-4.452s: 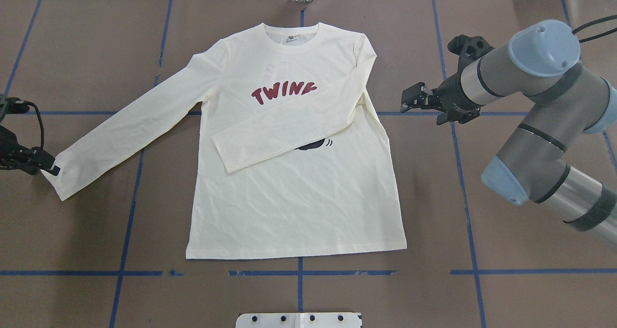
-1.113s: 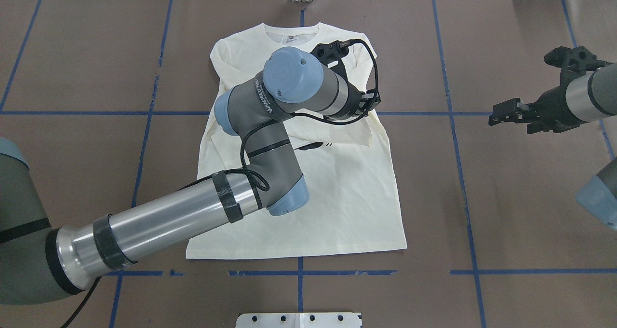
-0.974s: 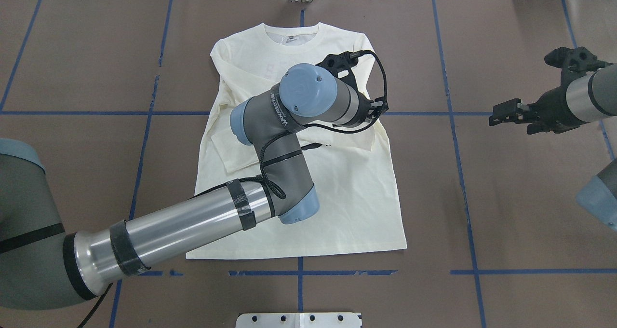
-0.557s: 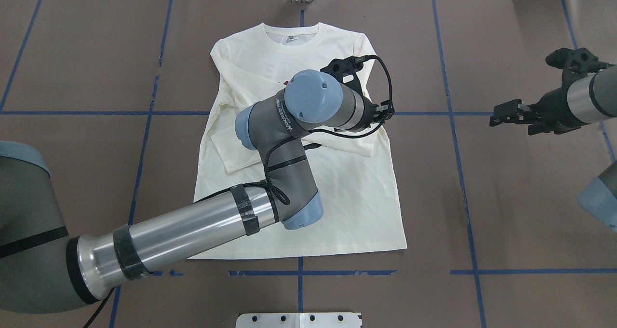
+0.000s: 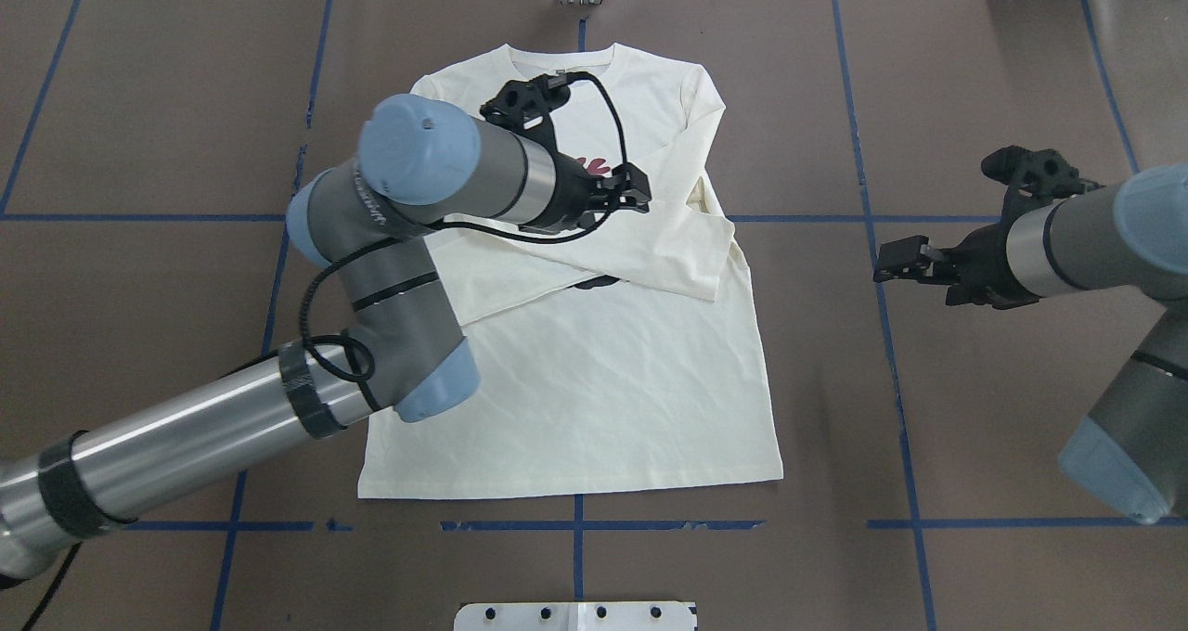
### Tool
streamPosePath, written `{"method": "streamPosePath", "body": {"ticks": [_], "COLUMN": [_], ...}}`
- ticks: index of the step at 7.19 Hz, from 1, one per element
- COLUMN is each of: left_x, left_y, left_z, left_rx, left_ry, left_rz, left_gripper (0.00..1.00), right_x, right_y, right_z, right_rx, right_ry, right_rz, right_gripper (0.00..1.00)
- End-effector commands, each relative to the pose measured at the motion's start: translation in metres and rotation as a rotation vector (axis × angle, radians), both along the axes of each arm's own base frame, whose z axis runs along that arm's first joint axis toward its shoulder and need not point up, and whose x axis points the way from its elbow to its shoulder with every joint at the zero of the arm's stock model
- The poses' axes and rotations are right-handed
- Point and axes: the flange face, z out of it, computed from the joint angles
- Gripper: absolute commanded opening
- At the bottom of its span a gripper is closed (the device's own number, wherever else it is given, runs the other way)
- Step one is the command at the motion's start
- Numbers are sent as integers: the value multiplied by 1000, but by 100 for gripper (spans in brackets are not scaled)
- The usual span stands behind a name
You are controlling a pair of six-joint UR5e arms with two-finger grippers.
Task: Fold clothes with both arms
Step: 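Release the sleeve with the left gripper while the right moves to the hem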
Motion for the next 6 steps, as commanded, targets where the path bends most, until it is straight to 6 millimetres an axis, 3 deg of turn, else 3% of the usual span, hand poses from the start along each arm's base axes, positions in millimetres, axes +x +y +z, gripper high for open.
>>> {"method": "streamPosePath", "body": {"ticks": [1,2,4,6], "left_x": [-78,-92,-96,-95], "left_y": [-7,-14,-18,-20], "left_z": [60,72,76,81], "left_rx": [65,39,36,27], "left_ry": [-53,-59,-63,-70], "left_rz": [0,40,32,32], "left_gripper": [73,73,73,73], "right_x": [-78,-97,-135,-159], "right_y": [82,112,160,175], "right_z": [-34,-43,-43,-48], "right_rx": [-47,-81,-145,-144], "right_ry": [-41,-54,-51,12], "right_rz": [104,131,205,200], "right_gripper": [97,95,86,86]}}
